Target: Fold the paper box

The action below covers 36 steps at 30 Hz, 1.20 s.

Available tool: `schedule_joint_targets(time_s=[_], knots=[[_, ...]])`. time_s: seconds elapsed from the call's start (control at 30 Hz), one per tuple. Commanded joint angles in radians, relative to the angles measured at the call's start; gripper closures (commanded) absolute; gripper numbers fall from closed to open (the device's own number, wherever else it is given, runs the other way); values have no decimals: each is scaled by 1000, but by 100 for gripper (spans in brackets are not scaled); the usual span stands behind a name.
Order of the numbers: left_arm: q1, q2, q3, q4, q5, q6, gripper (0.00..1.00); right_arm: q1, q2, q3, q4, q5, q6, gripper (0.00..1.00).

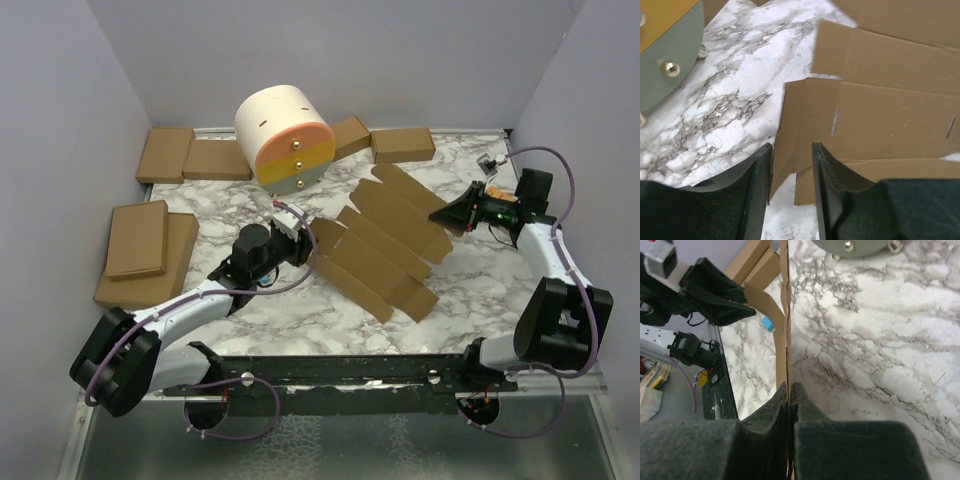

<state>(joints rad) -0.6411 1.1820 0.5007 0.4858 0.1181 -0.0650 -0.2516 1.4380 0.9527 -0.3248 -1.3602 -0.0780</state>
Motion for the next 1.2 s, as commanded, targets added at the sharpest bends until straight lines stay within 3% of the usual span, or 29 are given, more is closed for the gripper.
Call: schedule_joint_targets(time_s=[0.0, 0.1, 0.2, 0.3, 0.47, 0.7, 0.87, 1.17], knots=[[83, 5, -28, 124, 80, -198, 52, -47, -93, -36, 164, -97, 119, 99], [164, 12, -67, 235, 184, -318, 38, -86, -114, -46, 218, -118, 172, 99], [234, 31, -101, 326, 285, -424, 31, -108, -120, -40, 242, -126, 202, 99], [283, 52, -128, 421, 363, -504, 30, -110, -122, -12, 241, -111, 218, 99], [294, 74, -150, 489, 369, -565, 28, -110, -92, 95, 243, -103, 281, 99], [289, 206, -132, 601, 403, -717, 27, -110, -83, 178, 446, -105, 555, 99], [259, 323, -140, 814, 397, -812, 28, -110, -104, 180, 585, -98, 691, 99], [197, 506, -96, 1115, 378, -803, 27, -109, -120, 211, 676, -121, 826, 99]])
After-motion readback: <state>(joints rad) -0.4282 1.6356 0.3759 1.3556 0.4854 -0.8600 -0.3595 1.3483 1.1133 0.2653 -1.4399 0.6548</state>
